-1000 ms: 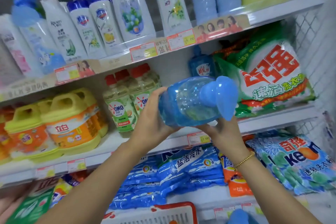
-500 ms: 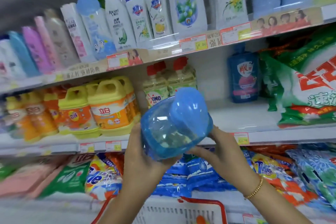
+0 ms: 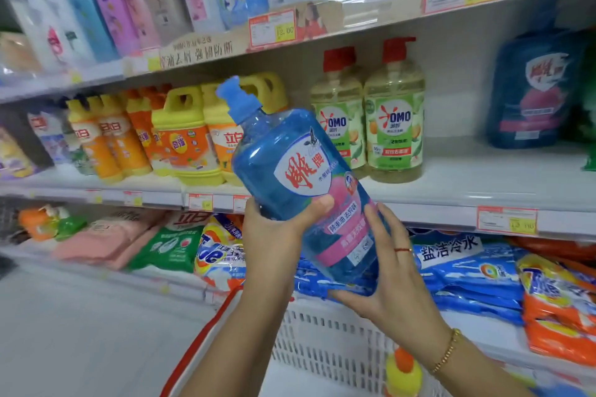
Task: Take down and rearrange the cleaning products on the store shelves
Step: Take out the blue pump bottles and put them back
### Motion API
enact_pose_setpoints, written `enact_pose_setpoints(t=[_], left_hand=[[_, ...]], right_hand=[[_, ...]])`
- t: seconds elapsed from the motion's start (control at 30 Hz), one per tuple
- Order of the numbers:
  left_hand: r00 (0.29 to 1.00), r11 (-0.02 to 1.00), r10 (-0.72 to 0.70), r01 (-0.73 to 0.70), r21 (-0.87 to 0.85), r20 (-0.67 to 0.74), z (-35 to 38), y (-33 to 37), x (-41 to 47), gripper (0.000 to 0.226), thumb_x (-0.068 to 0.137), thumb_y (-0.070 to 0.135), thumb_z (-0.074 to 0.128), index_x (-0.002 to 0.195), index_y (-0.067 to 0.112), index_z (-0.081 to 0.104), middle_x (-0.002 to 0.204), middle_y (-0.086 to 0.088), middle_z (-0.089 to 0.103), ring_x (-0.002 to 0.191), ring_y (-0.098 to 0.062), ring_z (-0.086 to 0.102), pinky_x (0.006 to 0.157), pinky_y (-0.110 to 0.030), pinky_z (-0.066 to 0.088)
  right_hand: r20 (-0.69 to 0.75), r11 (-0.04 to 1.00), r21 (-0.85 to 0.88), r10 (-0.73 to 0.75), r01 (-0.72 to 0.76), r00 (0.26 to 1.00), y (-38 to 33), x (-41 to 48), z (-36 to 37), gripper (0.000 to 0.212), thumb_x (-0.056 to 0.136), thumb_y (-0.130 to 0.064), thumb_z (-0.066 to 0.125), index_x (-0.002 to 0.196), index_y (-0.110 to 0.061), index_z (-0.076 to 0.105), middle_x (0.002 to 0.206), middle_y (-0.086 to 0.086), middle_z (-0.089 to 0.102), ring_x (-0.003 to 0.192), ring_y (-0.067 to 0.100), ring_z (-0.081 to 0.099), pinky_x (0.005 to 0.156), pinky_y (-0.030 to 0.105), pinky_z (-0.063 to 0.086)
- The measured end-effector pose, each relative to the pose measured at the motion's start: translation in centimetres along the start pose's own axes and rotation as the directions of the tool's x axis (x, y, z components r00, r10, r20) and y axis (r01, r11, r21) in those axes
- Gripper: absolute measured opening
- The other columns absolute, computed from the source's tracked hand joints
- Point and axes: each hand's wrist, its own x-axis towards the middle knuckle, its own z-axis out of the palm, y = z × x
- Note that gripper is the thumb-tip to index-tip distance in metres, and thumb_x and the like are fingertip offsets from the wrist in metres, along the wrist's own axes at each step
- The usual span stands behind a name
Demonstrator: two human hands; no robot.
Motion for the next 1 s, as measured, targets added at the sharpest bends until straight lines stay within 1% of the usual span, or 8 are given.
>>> enact_pose_setpoints(t=[0.07,0.2,0.4,0.57,0.67,0.77,0.87,1.0], left_hand=[[1.0,1.0,0.008,-0.008,0.002,0.003,0.0,0.3,0.1,0.078,0.046,0.03,0.093,0.117,0.02,0.062,0.108,0.003,0.072,0.097,-0.019,0.071,0.084,-0.047,0.057],[0.995,0.998,0.07,-0.07,0.004,0.07,-0.2,1.2,-0.2,0.076,0.051,0.028,0.092,0.12,0.024,0.058,0.11,0.007,0.071,0.099,-0.012,0.069,0.079,-0.034,0.058],[0.929,0.983,0.114,-0.055,-0.174,0.353,-1.5,1.9,1.2,0.067,0.063,0.029,0.08,0.126,0.023,0.058,0.125,-0.001,0.064,0.114,-0.021,0.063,0.084,-0.036,0.055],[0.851,0.939,0.083,0.107,-0.326,0.519,-2.8,2.1,3.2,0.098,0.055,0.034,0.09,0.141,0.025,0.045,0.141,-0.007,0.053,0.129,-0.024,0.051,0.093,-0.034,0.052],[0.819,0.935,-0.009,0.21,-0.285,0.573,-2.8,1.3,3.3,0.093,0.052,0.032,0.092,0.135,0.015,0.053,0.126,-0.008,0.064,0.116,-0.022,0.061,0.091,-0.035,0.053],[0.812,0.905,-0.029,0.269,-0.33,0.583,-3.1,0.6,3.6,0.064,0.043,0.035,0.095,0.101,0.017,0.074,0.1,-0.002,0.074,0.094,-0.016,0.07,0.08,-0.033,0.058],[0.823,0.868,0.01,0.276,-0.414,0.569,-4.0,0.7,3.6,0.054,0.04,0.035,0.096,0.089,0.021,0.078,0.092,0.003,0.075,0.088,-0.012,0.071,0.075,-0.032,0.059],[0.879,0.862,0.033,0.216,-0.459,0.476,-4.1,1.4,2.9,0.051,0.042,0.037,0.093,0.088,0.02,0.079,0.094,0.001,0.075,0.09,-0.012,0.071,0.071,-0.03,0.058]], right_hand=[[-0.109,0.998,-0.015,-0.067,0.065,0.992,0.0,0.6,0.9,0.108,0.063,-0.058,0.069,0.148,-0.031,0.009,0.151,-0.002,0.012,0.14,0.016,0.026,0.097,0.04,0.049],[-0.216,0.985,0.06,-0.146,0.163,0.965,-0.2,1.7,0.9,0.104,0.064,-0.05,0.072,0.147,-0.023,0.016,0.142,0.01,0.024,0.135,0.014,0.03,0.102,0.018,0.041],[-0.174,0.946,0.308,-0.052,0.105,0.983,-1.6,2.5,-0.3,0.116,0.046,-0.029,0.085,0.145,-0.03,0.025,0.138,-0.007,0.032,0.132,0.006,0.035,0.1,0.013,0.036],[0.152,0.394,0.906,0.039,-0.155,0.988,-2.9,3.6,-1.7,0.098,0.052,-0.025,0.082,0.14,-0.029,0.037,0.134,-0.003,0.053,0.121,0.018,0.055,0.089,0.031,0.051],[0.338,0.032,0.941,-0.067,-0.337,0.939,-2.6,3.5,-1.6,0.083,0.064,-0.045,0.08,0.136,-0.02,0.047,0.133,0.01,0.055,0.12,0.029,0.055,0.091,0.046,0.049],[0.385,-0.164,0.88,-0.3,-0.445,0.873,-2.4,3.5,-1.5,0.06,0.092,-0.032,0.054,0.143,-0.008,0.033,0.143,0.02,0.041,0.131,0.036,0.04,0.102,0.051,0.038],[0.464,-0.152,0.855,-0.202,-0.496,0.862,-1.8,3.8,-2.8,0.054,0.096,-0.024,0.047,0.142,-0.002,0.031,0.144,0.021,0.039,0.133,0.034,0.036,0.105,0.048,0.034],[0.476,0.144,0.868,0.032,-0.475,0.879,-2.5,3.9,-3.2,0.043,0.104,-0.018,0.018,0.138,-0.02,0.044,0.133,0.009,0.056,0.122,0.03,0.053,0.092,0.045,0.05]])
